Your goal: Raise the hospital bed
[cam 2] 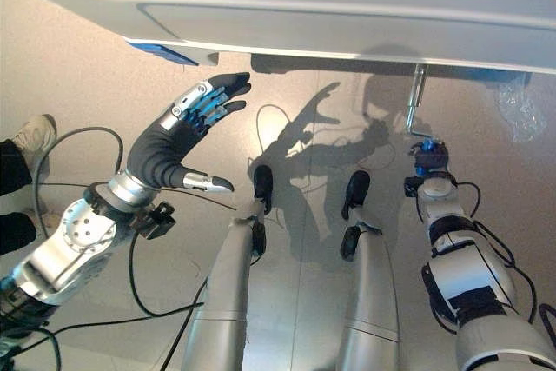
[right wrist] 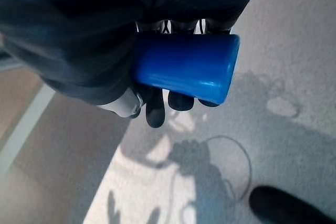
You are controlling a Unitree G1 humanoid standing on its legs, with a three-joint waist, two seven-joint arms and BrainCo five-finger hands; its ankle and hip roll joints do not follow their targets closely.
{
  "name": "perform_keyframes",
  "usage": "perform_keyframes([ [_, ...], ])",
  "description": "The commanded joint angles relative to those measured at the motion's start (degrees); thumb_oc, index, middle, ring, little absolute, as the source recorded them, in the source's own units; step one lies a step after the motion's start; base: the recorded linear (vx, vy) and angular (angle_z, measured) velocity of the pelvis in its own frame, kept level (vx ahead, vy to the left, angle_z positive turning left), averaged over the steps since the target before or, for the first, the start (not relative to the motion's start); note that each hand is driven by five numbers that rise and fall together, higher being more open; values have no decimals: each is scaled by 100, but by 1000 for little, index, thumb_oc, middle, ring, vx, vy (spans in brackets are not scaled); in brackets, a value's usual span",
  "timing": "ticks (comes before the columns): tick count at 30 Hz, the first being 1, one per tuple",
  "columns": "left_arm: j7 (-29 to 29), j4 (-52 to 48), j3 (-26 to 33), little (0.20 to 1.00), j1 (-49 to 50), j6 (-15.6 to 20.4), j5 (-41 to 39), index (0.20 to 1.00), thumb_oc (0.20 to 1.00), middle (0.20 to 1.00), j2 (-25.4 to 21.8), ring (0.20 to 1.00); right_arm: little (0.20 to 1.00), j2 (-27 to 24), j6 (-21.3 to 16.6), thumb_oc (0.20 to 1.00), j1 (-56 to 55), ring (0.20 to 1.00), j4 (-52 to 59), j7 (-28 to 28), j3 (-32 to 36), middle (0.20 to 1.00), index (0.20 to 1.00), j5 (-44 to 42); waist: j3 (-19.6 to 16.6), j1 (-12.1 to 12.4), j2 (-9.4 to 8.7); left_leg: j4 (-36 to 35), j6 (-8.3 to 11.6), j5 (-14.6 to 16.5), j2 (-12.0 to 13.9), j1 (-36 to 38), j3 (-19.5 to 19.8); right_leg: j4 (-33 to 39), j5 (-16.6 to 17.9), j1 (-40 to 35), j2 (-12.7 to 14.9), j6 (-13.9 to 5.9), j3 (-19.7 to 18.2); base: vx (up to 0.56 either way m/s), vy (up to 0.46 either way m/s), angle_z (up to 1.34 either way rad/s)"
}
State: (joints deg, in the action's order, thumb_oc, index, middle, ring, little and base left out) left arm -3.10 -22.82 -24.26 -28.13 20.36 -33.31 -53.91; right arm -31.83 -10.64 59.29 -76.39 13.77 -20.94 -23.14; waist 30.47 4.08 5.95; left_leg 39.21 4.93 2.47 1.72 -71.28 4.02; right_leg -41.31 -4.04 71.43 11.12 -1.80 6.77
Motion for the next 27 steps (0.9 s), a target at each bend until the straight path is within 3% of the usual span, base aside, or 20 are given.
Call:
perform_keyframes([
  [1,-130,-505,267,1000,109,217,28,1000,1000,1000,256,1000,200,454,424,200,-305,200,-27,-345,-991,200,200,1013,-67,172,426,115,-76,307,-178,-71,-23,-461,-609,-75,-81,-367,150,76,-2,1],
  [17,-284,-535,393,1000,326,332,21,1000,1000,1000,310,1000,200,1617,153,200,-47,200,1261,-554,-2072,200,200,1995,-67,281,426,534,-58,435,-241,-350,28,-793,-758,164,-31,-319,175,2,0,0],
  [21,-274,-536,373,1000,350,374,15,1000,1000,1000,275,1000,200,1627,18,200,-98,200,1777,-582,-2226,200,200,2008,-67,282,416,546,-63,431,-257,-357,33,-794,-746,167,-26,-322,180,0,0,0],
  [22,-238,-550,380,1000,394,450,-17,1000,1000,1000,153,1000,200,1548,-205,200,-227,200,2680,-669,-2368,200,200,1914,-67,278,382,521,-59,414,-253,-321,34,-784,-746,138,-12,-326,189,0,0,0],
  [27,-224,-517,301,1000,465,535,4,1000,1000,1000,-38,1000,200,1188,-497,200,-466,200,4126,-919,-2590,200,200,1621,-67,231,305,462,-64,396,-251,-215,11,-729,-712,43,-5,-347,174,-3,6,0],
])
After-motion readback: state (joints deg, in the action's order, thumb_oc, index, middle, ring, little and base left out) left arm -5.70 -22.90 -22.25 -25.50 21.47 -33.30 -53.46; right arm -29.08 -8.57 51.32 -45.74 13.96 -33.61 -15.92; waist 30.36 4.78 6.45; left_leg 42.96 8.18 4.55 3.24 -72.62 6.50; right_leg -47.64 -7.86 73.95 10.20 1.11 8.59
